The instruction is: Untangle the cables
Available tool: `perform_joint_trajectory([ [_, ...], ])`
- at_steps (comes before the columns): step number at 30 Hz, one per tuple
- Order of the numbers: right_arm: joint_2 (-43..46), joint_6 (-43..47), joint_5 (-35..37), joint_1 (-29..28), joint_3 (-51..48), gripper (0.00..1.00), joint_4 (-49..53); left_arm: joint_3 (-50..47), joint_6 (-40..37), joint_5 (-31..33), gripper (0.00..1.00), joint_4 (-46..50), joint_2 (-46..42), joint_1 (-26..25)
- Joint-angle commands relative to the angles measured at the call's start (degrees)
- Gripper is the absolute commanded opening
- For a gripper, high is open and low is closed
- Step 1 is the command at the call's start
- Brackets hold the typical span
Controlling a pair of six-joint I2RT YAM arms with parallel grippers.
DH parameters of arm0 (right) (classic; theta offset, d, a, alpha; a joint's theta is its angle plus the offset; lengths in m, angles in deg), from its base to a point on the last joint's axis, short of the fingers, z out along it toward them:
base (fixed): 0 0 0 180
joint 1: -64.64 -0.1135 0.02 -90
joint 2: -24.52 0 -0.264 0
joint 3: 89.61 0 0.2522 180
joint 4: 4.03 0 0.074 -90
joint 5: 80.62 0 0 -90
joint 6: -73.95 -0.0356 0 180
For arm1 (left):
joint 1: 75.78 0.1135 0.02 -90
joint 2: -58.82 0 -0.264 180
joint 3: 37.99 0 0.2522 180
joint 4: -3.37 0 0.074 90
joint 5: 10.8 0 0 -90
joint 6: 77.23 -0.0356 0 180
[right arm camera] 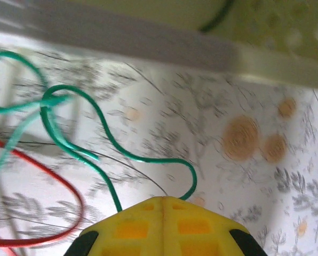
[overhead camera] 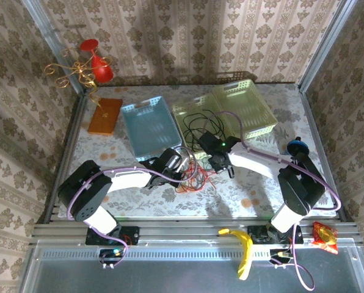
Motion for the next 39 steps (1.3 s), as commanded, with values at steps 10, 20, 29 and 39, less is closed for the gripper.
perform_joint_trajectory([
  [10, 12.5, -10.3, -1.8, 15.7, -9.2, 0.00, 3.5, -0.1, -2.4, 0.7, 0.00, 3.8, 2.5, -0.8],
  [20, 15.7, -8.9, -11.3, 19.2, -9.9, 0.00, -1.1, -0.1, -5.5, 8.2, 0.58, 6.1, -8.0, -0.9],
  [29, 15.3, -10.2, -13.5, 19.1, -9.5, 0.00, -2.2, 7.5, -13.6, 4.5, 0.69, 7.9, -18.5, -1.0],
  [39, 17.9, -14.0, -16.8, 22.0, -7.1, 0.00, -1.2, 24.2, -19.3, 0.8, 0.62, 3.8, 6.7, -7.4],
])
